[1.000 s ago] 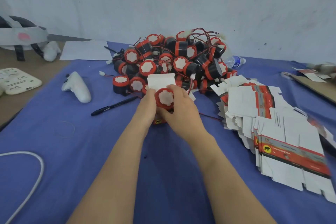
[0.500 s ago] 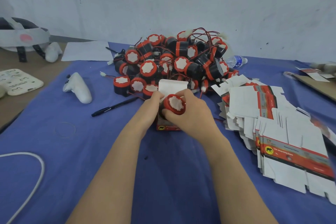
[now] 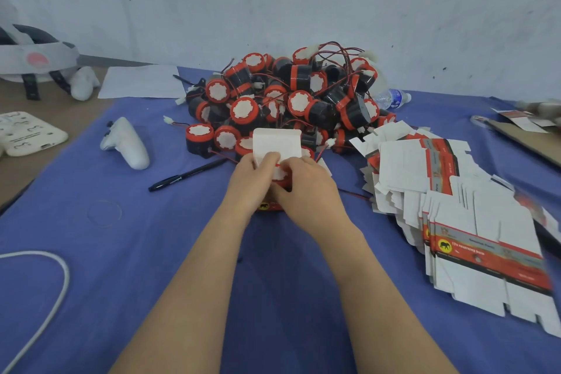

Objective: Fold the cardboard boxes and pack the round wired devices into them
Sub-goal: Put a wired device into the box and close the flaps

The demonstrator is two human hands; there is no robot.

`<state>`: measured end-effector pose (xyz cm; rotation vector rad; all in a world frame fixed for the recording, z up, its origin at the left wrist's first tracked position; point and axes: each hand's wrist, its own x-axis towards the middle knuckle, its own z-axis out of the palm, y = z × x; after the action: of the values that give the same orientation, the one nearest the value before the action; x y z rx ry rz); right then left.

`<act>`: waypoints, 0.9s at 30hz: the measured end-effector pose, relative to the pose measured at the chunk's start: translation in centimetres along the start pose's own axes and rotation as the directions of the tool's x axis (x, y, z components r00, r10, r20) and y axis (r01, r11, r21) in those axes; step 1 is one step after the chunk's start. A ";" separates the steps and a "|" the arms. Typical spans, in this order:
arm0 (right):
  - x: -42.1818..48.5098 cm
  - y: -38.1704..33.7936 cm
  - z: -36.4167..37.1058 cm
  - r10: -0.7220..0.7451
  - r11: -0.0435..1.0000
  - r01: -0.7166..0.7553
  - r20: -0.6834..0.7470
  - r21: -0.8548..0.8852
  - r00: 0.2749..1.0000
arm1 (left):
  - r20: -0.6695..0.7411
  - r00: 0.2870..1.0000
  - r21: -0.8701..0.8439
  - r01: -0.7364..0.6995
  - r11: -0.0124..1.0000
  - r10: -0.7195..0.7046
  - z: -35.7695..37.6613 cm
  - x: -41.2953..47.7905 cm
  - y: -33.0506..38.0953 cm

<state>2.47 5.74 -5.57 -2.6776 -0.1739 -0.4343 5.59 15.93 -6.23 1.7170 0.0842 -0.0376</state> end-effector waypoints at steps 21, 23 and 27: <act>1.3 5.1 -2.9 0.496 0.743 -0.381 -0.072 0.550 0.865 | 0.317 0.948 0.254 -0.128 0.959 0.042 -0.8 0.2 -1.0; 1.4 5.0 -3.0 0.455 0.750 -0.323 -0.096 0.577 0.885 | 0.315 0.948 0.270 -0.133 0.954 0.043 -0.7 0.2 -0.9; 1.2 4.0 -3.2 0.305 0.846 -0.191 -0.159 0.499 0.939 | 0.282 0.958 0.311 -0.138 0.940 0.048 -0.3 0.2 -0.8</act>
<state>3.43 0.86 -3.97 -2.1045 0.1275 -0.5370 5.69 16.33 -6.99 2.0307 -0.2201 -0.2267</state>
